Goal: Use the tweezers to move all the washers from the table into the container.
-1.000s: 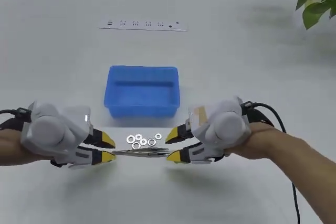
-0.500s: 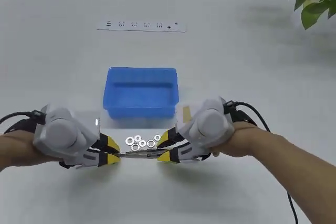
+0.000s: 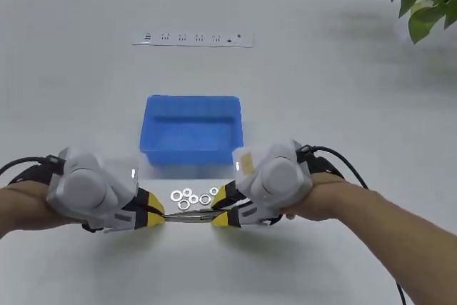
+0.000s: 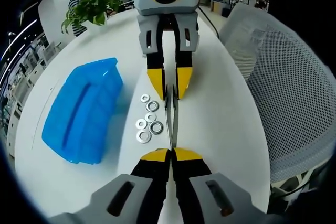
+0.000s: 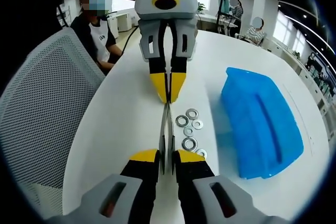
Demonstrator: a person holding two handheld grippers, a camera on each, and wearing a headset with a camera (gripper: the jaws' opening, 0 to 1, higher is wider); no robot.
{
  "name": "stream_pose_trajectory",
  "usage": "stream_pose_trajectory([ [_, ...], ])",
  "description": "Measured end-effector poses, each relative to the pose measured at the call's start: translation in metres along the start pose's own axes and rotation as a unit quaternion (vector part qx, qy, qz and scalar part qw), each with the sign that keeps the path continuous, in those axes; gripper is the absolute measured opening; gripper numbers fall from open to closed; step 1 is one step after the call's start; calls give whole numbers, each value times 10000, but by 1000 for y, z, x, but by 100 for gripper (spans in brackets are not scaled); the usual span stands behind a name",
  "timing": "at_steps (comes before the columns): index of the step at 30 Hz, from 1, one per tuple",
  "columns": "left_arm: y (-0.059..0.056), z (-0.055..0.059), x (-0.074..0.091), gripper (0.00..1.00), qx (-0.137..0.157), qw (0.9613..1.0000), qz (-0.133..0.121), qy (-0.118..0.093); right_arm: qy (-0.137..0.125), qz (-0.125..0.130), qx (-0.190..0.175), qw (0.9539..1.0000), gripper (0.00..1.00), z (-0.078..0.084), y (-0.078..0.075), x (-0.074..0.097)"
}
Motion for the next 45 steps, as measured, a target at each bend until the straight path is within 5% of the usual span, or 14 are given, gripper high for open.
stream_pose_trajectory([
  [12, 3, -16, 7, 6, -306, 9994, -96, -96, -2, 101, -39, 9999, 15, -1, 1, -1],
  [26, 2, -52, 17, 6, -417, 9988, -89, -238, 21, 220, 142, 9997, 12, -5, 1, -2],
  [31, 1, -72, 21, 6, -445, 9982, -85, -385, -86, 321, 107, 9994, 11, -8, 2, 1],
  [45, -4, -103, 26, 6, -660, 9955, 23, -680, -475, 396, -20, 9981, 12, -25, 6, -7],
])
Point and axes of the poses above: the centre of the closed fingertips' face, and the gripper's own axes: x roughly backward along the fingers, y roughly to its left, z roughly out of its underside, the point moved 5 cm from there along x, roughly backward along the fingers, and after that the axes turned 15 degrees about -y, right-handed, at the moved point
